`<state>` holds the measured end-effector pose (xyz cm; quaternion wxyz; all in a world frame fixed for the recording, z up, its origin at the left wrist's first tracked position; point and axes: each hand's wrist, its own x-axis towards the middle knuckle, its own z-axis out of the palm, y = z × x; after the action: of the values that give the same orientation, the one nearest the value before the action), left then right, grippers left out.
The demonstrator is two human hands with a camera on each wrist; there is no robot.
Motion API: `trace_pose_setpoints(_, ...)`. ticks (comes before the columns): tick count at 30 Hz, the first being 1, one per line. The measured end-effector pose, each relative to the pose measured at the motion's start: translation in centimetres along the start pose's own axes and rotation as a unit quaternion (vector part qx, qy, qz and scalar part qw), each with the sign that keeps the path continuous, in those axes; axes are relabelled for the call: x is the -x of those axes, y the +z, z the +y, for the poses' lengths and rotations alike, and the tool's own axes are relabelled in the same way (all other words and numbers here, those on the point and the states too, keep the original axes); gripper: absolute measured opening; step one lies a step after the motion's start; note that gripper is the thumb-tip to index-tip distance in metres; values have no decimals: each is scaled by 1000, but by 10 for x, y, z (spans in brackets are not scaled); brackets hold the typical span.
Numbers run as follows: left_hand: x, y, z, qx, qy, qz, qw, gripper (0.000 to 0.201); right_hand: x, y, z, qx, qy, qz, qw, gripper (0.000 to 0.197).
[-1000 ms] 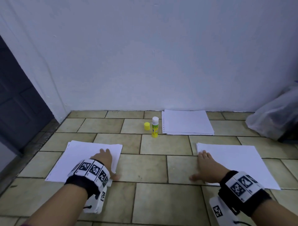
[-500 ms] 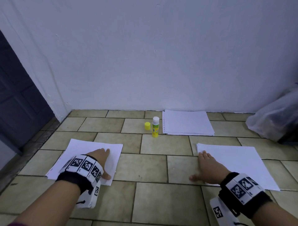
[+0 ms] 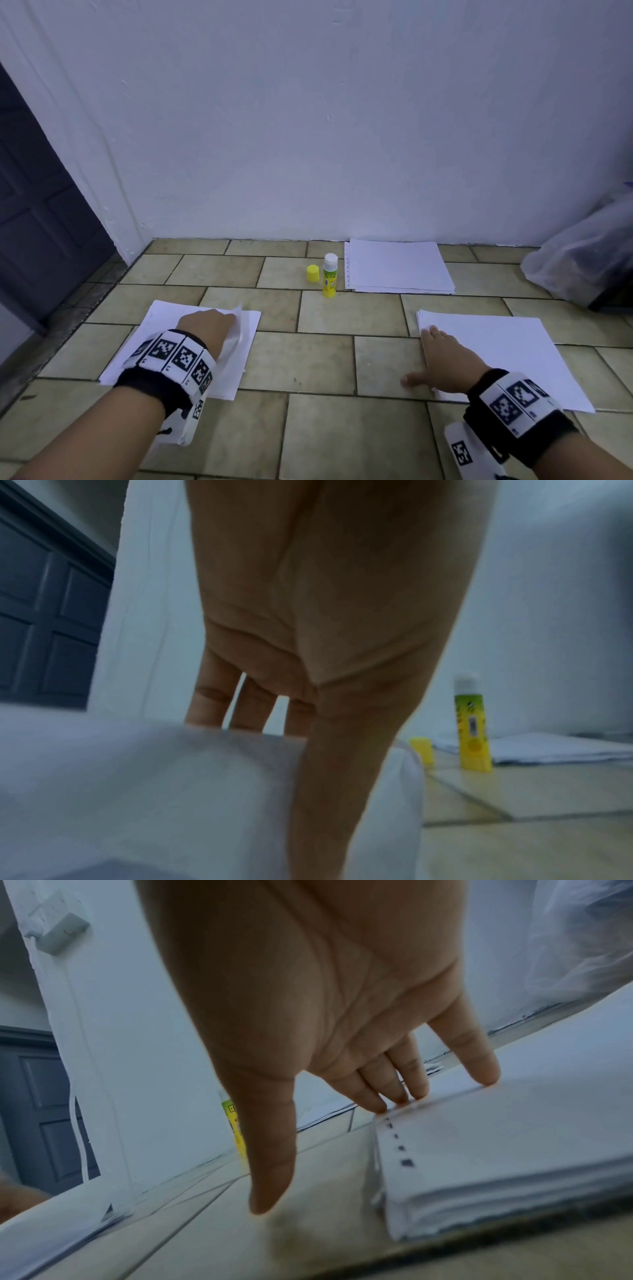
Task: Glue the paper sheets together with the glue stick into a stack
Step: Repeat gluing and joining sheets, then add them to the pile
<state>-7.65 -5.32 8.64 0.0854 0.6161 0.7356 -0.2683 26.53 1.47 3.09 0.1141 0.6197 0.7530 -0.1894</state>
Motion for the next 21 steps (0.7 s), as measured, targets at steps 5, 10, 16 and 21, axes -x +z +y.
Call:
trace_pose_setpoints(5, 11, -33, 42, 77, 58, -4, 995, 60, -7, -14, 2, -11, 8, 34, 999, 68)
trace_pose_setpoints(10, 11, -32, 105, 119, 181, 29, 976, 59, -14, -27, 2, -16, 21, 52, 998, 49)
trace_pose_setpoints(16, -2, -22, 143, 83, 230, -55, 968, 57, -17, -37, 0, 15, 13, 57, 998, 38)
trace_pose_setpoints(21, -13, -11, 129, 11, 272, -33, 962, 81, -21, -49, -21, 5, 5, 119, 993, 24)
